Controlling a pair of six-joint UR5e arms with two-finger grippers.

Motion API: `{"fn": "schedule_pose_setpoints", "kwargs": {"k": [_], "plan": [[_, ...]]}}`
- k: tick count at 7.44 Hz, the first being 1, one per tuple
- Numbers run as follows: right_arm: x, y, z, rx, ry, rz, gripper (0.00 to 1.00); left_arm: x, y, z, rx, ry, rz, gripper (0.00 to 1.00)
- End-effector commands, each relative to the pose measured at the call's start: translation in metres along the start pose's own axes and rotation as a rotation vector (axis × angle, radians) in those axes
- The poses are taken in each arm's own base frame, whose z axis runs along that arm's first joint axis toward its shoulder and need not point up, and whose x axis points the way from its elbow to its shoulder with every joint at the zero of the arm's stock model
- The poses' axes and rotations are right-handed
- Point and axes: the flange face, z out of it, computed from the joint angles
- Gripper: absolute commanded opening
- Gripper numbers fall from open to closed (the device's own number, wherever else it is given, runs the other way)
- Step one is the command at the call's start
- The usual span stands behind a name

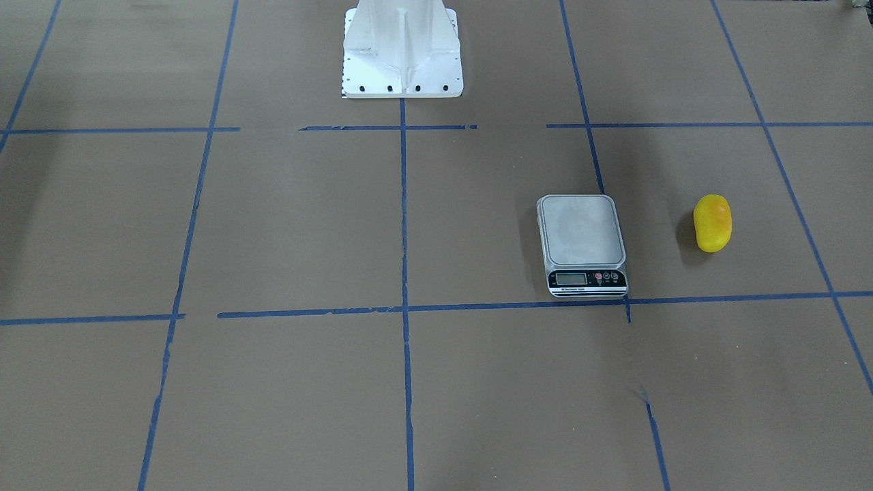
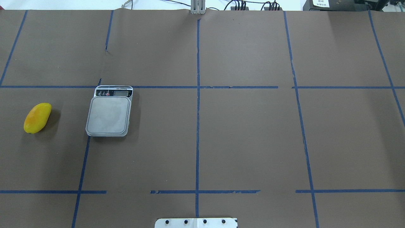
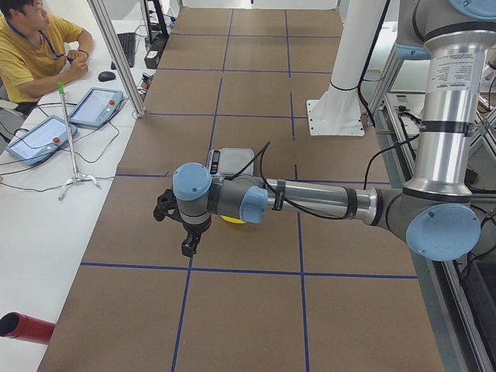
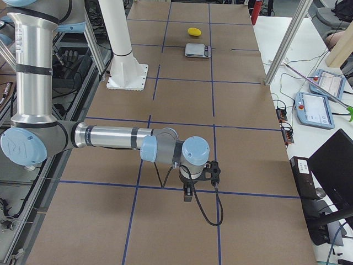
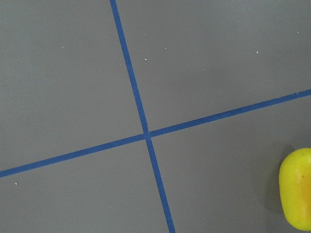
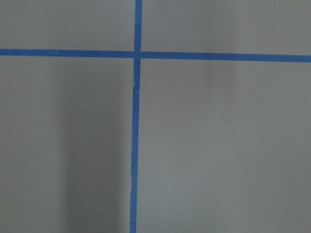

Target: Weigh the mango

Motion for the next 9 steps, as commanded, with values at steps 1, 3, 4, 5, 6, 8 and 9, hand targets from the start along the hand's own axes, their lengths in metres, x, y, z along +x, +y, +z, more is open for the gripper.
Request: {"fn": "schedule_pose_setpoints", "kwargs": {"k": [1,3,4,5,6,8,9], "plan": [[0.0,0.0,0.0,0.0,0.0,0.0,1.0,0.094,-0.007,0.029,0.015,0.086,-0.105,1.0],[0.0,0.0,0.0,0.0,0.0,0.0,1.0,0.163,0.011,0.109,-0.008,-0.031,-0.073,1.0],[0.0,0.0,0.0,0.0,0.0,0.0,1.0,0.186,0.018,0.133,-0.002,-0.022,-0.086,1.0],[0.0,0.0,0.0,0.0,0.0,0.0,1.0,0.199,0.033,0.152,-0.037,-0.015,-0.097,1.0],[0.0,0.0,0.0,0.0,0.0,0.0,1.0,0.208,0.045,0.17,-0.065,-0.034,-0.11,1.0],[0.0,0.0,0.0,0.0,-0.002,0.0,1.0,0.203,0.042,0.181,-0.049,-0.077,-0.108,1.0],[0.0,0.0,0.0,0.0,0.0,0.0,1.0,0.199,0.043,0.185,-0.056,-0.083,-0.107,1.0]]}}
